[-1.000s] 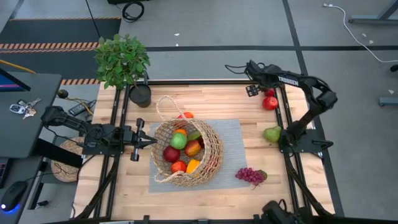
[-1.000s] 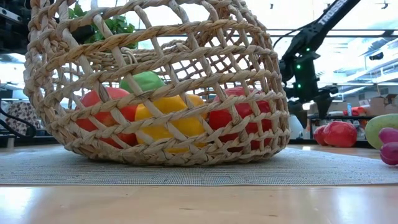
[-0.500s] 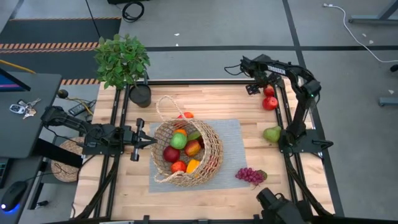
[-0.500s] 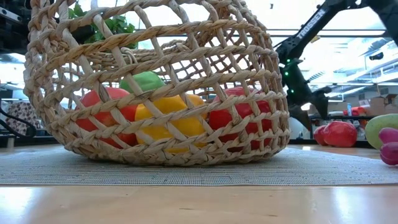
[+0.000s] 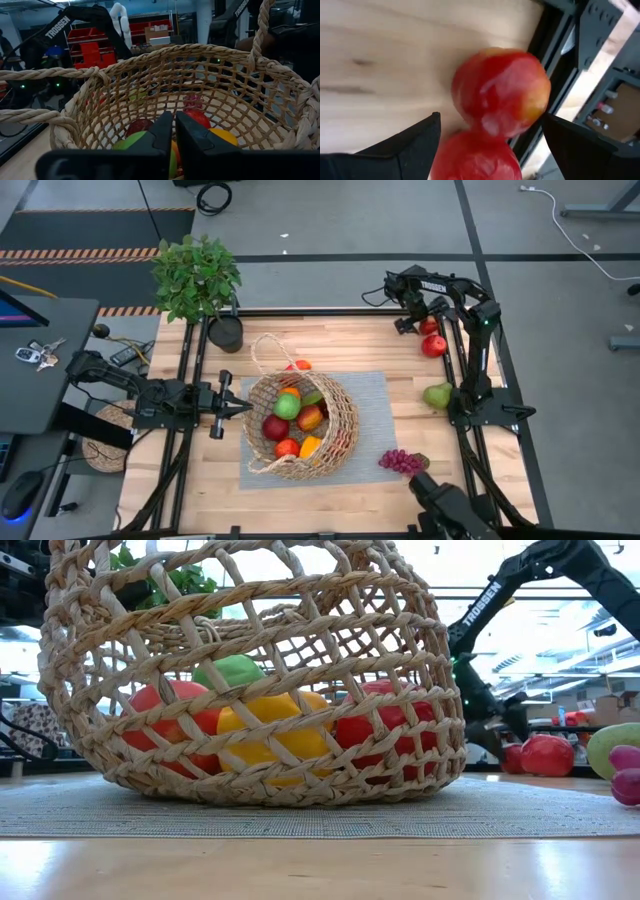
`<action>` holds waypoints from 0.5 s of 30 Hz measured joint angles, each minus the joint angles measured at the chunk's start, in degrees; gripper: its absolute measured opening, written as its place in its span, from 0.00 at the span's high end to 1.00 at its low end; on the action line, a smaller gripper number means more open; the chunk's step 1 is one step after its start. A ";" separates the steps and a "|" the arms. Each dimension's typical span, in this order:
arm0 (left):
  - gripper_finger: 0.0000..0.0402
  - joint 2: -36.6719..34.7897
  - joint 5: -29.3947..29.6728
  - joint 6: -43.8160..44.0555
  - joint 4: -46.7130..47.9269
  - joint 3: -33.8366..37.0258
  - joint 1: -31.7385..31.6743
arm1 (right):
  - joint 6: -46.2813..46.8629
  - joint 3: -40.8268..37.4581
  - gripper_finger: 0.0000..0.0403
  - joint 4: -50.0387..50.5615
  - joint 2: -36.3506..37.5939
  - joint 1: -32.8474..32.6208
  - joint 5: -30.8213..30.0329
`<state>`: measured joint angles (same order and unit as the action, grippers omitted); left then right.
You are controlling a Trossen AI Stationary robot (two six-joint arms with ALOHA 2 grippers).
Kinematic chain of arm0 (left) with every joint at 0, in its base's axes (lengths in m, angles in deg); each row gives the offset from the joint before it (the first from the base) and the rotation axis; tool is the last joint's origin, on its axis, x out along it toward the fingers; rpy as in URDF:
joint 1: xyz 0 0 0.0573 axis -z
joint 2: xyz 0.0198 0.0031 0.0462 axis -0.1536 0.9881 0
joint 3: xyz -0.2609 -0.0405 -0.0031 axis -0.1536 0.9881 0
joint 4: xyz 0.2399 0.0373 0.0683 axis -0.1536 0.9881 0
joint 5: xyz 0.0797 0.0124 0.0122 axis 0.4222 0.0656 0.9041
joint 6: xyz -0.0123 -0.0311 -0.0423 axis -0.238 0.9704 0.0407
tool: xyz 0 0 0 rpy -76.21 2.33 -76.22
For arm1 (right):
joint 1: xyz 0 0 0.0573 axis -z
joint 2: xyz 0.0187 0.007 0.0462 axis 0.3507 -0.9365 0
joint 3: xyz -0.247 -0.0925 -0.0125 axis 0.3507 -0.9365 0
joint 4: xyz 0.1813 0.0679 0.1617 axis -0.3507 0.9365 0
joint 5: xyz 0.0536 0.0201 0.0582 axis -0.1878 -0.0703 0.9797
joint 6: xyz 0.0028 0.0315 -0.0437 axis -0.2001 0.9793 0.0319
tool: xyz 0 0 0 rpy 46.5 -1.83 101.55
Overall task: Build produce basket
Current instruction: Put the red apple into the brown woven basket
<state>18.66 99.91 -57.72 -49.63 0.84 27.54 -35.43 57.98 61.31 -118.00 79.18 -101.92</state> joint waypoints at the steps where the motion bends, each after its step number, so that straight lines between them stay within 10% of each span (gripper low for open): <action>1: 0.92 -0.01 0.00 -0.02 0.00 0.00 0.01 | -0.14 0.09 0.13 -0.47 0.00 0.12 0.04; 15: 0.93 0.00 0.00 0.00 0.00 0.02 -0.01 | -8.51 0.32 0.13 -3.76 0.00 0.99 4.33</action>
<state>18.66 99.91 -57.72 -49.63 0.86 27.53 -43.94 58.30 57.55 -118.00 80.17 -97.59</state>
